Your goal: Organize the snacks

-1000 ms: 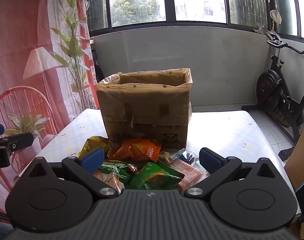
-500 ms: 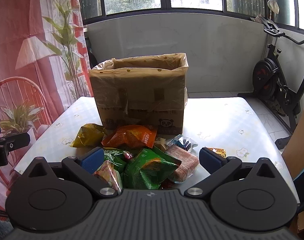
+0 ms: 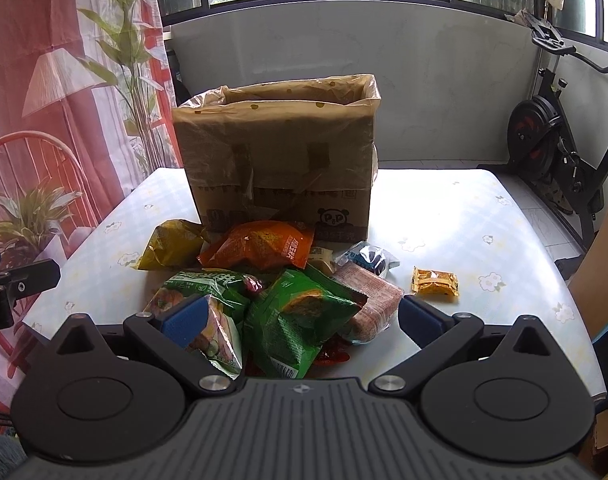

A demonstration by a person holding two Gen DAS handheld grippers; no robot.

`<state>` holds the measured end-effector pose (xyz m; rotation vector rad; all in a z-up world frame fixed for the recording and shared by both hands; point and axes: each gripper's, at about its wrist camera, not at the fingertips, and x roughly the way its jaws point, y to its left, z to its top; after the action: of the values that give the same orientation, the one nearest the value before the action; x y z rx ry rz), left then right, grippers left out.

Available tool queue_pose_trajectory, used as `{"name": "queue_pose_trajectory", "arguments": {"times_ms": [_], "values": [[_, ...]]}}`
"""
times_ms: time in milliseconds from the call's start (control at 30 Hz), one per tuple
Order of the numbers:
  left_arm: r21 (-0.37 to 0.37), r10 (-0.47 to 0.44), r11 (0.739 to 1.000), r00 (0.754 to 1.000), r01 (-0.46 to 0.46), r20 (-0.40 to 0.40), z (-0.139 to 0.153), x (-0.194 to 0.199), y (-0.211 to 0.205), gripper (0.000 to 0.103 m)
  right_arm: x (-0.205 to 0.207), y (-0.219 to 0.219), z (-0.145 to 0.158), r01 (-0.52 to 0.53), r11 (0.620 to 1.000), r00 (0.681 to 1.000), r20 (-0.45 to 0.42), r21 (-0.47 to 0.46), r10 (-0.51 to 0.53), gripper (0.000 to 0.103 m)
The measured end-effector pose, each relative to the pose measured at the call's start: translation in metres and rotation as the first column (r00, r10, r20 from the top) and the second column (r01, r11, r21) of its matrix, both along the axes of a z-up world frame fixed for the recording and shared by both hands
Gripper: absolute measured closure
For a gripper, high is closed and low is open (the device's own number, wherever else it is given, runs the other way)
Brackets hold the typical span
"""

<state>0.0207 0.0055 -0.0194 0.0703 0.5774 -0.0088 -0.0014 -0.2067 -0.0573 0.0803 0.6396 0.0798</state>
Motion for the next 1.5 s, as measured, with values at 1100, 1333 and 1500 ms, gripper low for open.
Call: {"name": "queue_pose_trajectory", "arguments": {"times_ms": [1100,1333,1500], "values": [[0.001,-0.001,1.000,1.000,0.001,0.003,-0.0007,-0.0004,-0.0007,0.000,-0.0011,0.0001,0.0024,0.002,1.000,1.000,0.005,-0.003,-0.002,0.000],[-0.001,0.000,1.000,1.000,0.000,0.003,-0.0005,-0.0002,-0.0009,0.000,-0.0012,0.0002,0.0024,0.002,1.000,1.000,0.005,-0.002,-0.002,0.000],[-0.001,0.000,1.000,1.000,0.000,0.003,-0.0005,-0.0004,-0.0008,0.000,-0.0015,-0.0003,0.0045,0.002,1.000,1.000,0.002,0.001,-0.002,0.000]]}}
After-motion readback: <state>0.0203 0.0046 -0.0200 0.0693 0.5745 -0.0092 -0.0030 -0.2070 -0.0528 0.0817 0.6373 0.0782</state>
